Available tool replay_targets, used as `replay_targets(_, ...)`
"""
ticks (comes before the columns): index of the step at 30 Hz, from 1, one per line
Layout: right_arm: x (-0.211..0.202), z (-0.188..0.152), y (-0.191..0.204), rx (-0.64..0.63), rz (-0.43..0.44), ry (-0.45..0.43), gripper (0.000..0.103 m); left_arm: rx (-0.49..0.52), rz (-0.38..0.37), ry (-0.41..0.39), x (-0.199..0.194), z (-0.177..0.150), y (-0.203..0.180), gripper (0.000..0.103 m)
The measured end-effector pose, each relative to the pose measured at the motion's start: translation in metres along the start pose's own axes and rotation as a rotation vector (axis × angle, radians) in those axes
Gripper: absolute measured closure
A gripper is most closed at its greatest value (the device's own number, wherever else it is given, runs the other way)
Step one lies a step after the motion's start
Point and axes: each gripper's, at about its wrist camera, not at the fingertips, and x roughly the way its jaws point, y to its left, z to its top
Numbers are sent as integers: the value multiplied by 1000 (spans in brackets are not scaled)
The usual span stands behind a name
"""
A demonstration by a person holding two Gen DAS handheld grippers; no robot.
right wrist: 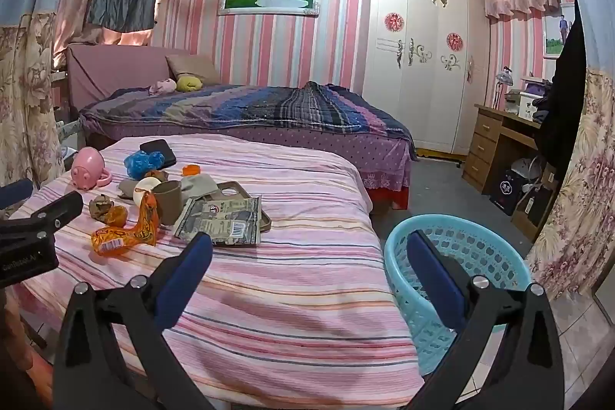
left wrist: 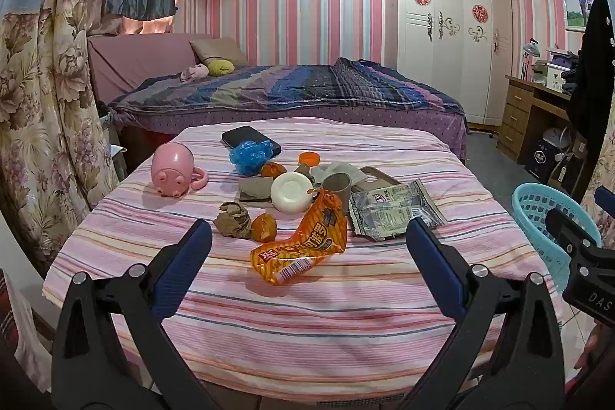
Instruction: Collect trash
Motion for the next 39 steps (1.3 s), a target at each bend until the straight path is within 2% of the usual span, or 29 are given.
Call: replay_targets(39,0,0,-1,-10,-13,-15,4,6,5,-4,-4,5,-1,5)
